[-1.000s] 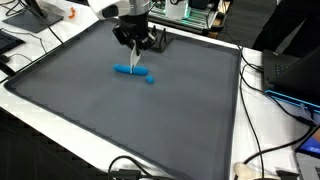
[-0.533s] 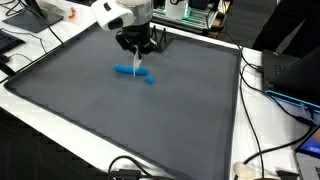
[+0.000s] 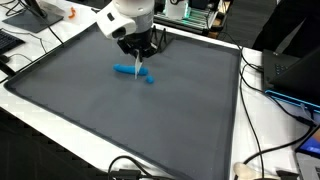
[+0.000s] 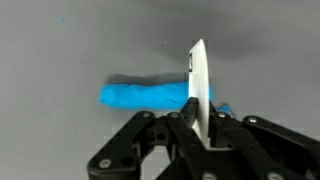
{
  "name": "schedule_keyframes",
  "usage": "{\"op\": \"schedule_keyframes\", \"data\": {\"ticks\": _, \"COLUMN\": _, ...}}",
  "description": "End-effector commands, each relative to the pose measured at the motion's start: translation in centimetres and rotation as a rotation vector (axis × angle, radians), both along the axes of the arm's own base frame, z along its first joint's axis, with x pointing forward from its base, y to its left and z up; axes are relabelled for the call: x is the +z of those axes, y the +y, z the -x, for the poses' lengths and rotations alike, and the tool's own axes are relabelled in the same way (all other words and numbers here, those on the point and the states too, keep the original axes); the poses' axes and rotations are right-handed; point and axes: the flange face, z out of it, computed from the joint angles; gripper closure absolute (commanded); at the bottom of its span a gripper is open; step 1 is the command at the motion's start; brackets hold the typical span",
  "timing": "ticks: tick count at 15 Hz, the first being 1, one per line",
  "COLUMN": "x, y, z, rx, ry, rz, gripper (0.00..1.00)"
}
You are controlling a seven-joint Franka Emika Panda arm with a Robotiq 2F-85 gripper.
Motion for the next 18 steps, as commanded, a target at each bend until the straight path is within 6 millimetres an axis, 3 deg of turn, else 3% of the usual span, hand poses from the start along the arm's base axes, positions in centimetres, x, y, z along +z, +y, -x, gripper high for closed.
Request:
{"op": "schedule_keyframes", "data": {"ticks": 1, "x": -0.7, "y": 0.0, "z": -0.3, "rx": 0.035, "ry": -0.005, "rz": 0.02, "gripper": 0.98}}
{"op": "schedule_keyframes", "data": {"ticks": 18, "x": -3.8, "y": 0.5, "z": 0.6, "rx": 0.074, "ry": 0.007, "rz": 0.048, "gripper": 0.98}}
